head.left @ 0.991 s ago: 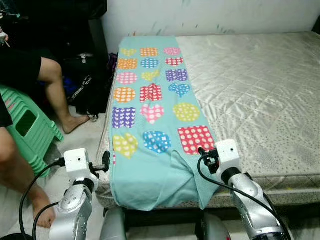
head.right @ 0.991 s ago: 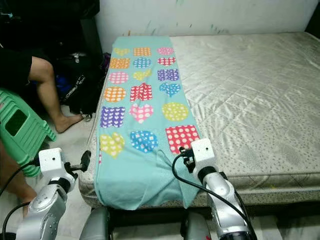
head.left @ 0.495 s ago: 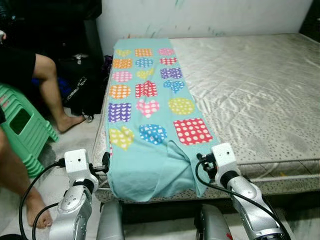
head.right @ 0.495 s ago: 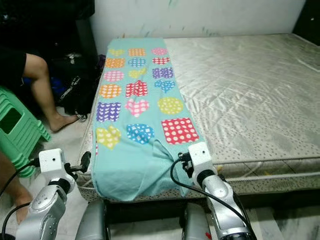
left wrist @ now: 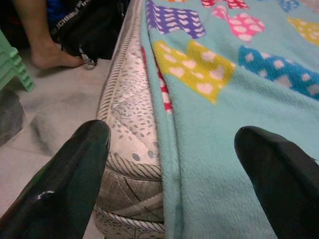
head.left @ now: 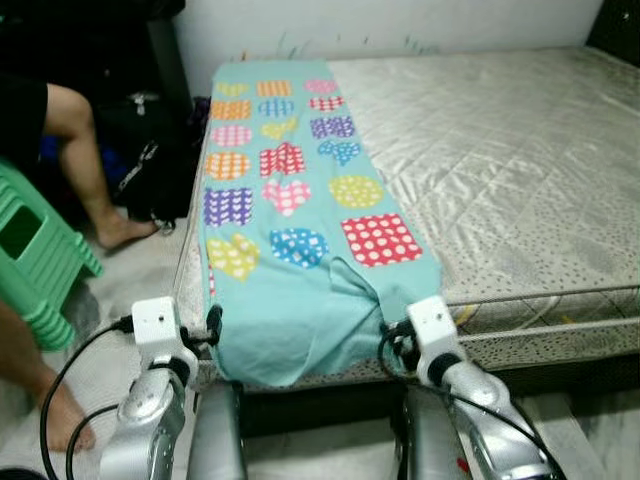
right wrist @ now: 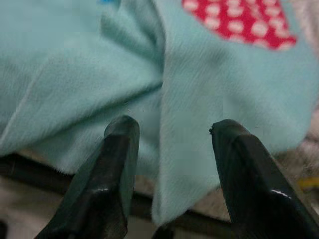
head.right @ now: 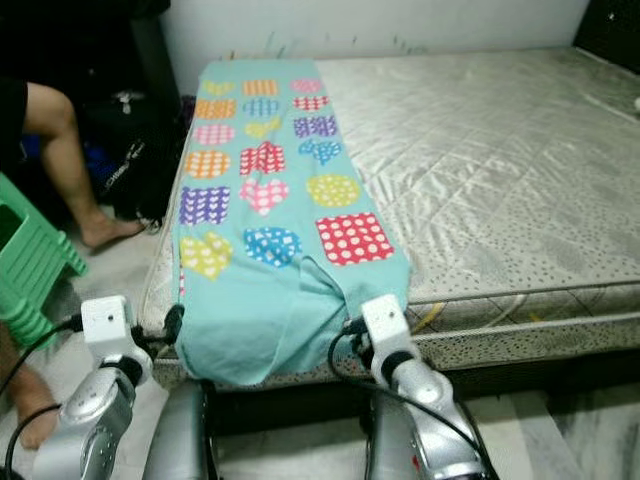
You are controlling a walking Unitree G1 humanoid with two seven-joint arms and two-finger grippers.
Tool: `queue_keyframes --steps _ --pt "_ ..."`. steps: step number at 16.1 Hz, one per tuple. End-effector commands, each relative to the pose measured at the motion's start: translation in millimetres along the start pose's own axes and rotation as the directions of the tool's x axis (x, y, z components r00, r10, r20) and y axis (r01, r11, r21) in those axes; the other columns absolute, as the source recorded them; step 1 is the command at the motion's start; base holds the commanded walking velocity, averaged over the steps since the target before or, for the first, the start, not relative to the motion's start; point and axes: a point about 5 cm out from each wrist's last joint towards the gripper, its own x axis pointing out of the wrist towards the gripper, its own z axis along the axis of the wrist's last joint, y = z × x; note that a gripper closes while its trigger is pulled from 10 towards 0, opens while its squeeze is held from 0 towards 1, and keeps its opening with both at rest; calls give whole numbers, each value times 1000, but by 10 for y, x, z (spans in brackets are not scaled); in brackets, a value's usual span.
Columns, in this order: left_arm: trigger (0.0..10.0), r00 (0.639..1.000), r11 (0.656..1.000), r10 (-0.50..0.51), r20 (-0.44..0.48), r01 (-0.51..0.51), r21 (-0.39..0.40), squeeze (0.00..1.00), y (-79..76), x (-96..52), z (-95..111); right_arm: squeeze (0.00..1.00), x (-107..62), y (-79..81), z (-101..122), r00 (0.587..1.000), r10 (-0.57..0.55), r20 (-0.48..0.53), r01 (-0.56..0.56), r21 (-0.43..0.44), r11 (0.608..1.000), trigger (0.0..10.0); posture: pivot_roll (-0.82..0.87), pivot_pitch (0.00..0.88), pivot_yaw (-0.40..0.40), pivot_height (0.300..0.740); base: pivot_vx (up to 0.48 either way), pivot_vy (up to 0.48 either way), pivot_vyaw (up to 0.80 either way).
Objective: Clean up the room
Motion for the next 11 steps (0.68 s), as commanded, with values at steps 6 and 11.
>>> queue_keyframes --steps 6,11 --pt "10000 999 999 -33 6 33 7 0 -101 86 86 0 294 298 281 1000 13 -1 -12 54 998 10000 -115 33 63 492 0 0 0" --pt "10000 999 1000 -26 17 26 9 0 -103 114 123 0 325 338 337 998 -58 32 56 68 996 8000 -108 26 61 492 0 0 0"
